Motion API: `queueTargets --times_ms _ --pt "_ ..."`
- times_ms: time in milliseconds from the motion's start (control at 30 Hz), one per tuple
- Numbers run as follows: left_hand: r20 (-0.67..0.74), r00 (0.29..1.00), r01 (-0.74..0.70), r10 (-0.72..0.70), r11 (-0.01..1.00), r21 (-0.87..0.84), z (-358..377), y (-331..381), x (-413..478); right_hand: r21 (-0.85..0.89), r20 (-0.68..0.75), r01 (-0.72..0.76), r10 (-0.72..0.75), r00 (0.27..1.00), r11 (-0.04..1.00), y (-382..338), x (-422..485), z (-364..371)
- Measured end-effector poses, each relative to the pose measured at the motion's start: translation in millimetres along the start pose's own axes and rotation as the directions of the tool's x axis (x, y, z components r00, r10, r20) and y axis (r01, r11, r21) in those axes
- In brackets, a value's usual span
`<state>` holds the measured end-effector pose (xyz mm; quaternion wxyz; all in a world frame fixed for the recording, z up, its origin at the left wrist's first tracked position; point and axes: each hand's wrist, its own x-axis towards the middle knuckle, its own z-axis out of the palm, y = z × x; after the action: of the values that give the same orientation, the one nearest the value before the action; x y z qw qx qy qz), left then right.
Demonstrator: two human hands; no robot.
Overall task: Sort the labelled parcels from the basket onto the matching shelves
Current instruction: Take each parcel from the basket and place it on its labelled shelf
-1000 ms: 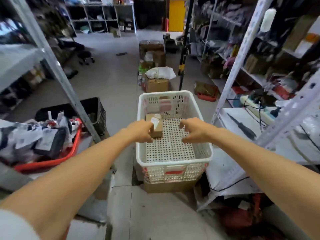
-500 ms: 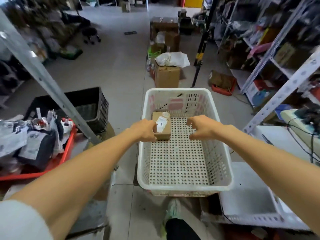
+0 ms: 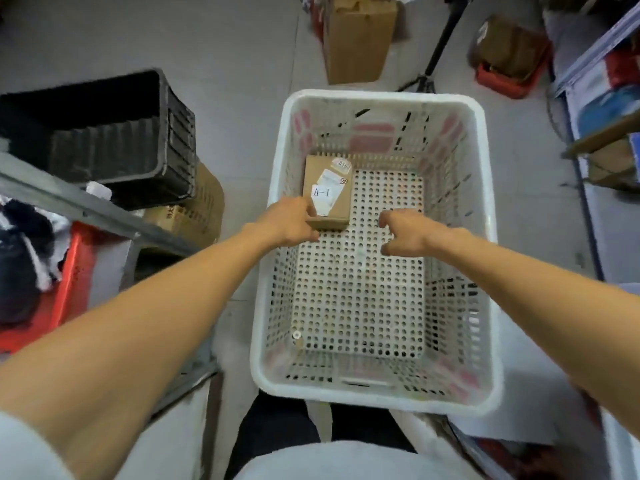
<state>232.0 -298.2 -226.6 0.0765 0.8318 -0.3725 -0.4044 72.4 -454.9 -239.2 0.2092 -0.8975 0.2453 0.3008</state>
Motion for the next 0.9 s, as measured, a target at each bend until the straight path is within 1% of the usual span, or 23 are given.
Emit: queueTargets --times_ms 133,233,333,400,467,500,533,600,633,667,700,800,900 --pt "0.013 0.999 0.031 -0.031 1.000 -0.006 24 -17 58 0.077 -0.008 -0.053 0.053 0.999 0.996 17 60 34" --pt "0.035 0.998 0.049 -0.049 0.999 0.008 45 -30 100 0.125 0.038 -0.108 0.104 0.994 0.986 30 107 62" --pt "0.045 0.997 0.056 -0.061 0.992 0.116 67 -43 137 0.156 0.045 -0.148 0.143 0.989 0.977 38 152 82" --pt "0.026 0.997 0.064 -0.072 0.973 0.223 81 -48 158 0.239 0.015 -0.181 0.183 0.983 0.954 38 181 92" --pt "-0.009 0.996 0.085 -0.086 0.962 0.260 92 -50 178 0.400 -0.043 -0.211 0.248 0.968 0.892 36 209 100" --pt "-0.019 0.996 0.094 -0.092 0.963 0.253 98 -51 187 0.500 -0.065 -0.222 0.292 0.954 0.837 35 221 103" --pt "-0.028 0.995 0.102 -0.098 0.966 0.239 103 -52 194 0.605 -0.071 -0.226 0.335 0.940 0.764 32 233 106" --pt "-0.051 0.993 0.116 -0.108 0.971 0.211 111 -54 204 0.787 -0.045 -0.220 0.409 0.911 0.576 27 254 111" --pt "-0.066 0.991 0.123 -0.112 0.972 0.199 114 -55 207 0.841 -0.022 -0.220 0.438 0.899 0.494 24 262 114" --pt "-0.079 0.990 0.131 -0.118 0.974 0.184 117 -57 208 0.871 -0.001 -0.222 0.455 0.891 0.438 21 269 118" --pt "-0.088 0.988 0.137 -0.123 0.976 0.169 119 -58 208 0.886 0.006 -0.220 0.464 0.886 0.408 19 276 123" --pt "-0.100 0.985 0.151 -0.138 0.980 0.126 123 -61 205 0.882 0.003 -0.233 0.490 0.872 0.410 17 282 132" --pt "-0.099 0.980 0.185 -0.175 0.978 0.101 126 -59 201 0.890 0.036 -0.267 0.524 0.851 0.370 24 273 136"
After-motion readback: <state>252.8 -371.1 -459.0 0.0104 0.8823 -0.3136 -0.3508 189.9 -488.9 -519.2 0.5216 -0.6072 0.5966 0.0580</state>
